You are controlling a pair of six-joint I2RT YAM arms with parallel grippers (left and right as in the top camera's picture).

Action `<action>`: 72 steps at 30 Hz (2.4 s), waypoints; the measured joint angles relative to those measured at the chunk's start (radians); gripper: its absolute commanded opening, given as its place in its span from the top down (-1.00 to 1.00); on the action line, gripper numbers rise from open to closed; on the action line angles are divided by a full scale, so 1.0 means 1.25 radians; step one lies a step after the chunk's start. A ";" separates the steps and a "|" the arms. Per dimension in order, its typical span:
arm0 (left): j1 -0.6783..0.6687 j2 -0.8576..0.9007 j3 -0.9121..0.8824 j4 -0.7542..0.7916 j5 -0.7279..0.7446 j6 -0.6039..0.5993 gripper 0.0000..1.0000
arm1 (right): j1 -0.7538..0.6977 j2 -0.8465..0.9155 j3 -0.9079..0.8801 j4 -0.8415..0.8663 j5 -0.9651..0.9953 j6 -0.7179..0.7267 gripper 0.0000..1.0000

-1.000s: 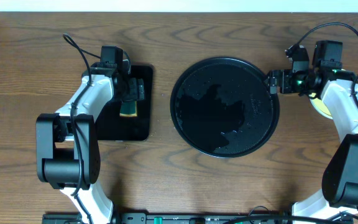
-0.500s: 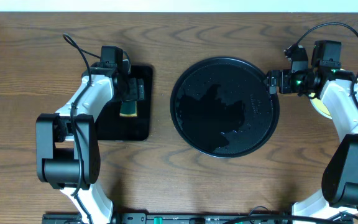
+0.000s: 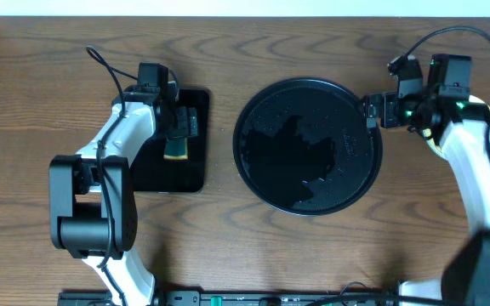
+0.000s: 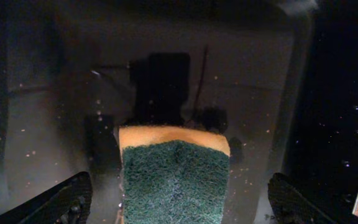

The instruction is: Clean dirty plates on tray and stack at the side

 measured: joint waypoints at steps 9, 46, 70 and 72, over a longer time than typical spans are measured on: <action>0.000 0.000 0.000 0.000 0.000 0.000 -0.81 | 0.072 -0.338 0.000 0.003 0.000 -0.002 -0.99; 0.000 0.000 0.000 0.001 0.000 0.000 -0.81 | 0.143 -1.270 -0.925 0.616 0.098 -0.024 -0.98; 0.000 0.000 0.000 0.001 0.000 0.000 -0.82 | 0.108 -1.274 -0.975 0.424 0.146 -0.024 -0.99; 0.000 0.000 0.000 0.001 0.000 0.000 -0.82 | 0.108 -1.274 -0.975 0.424 0.147 -0.024 -0.99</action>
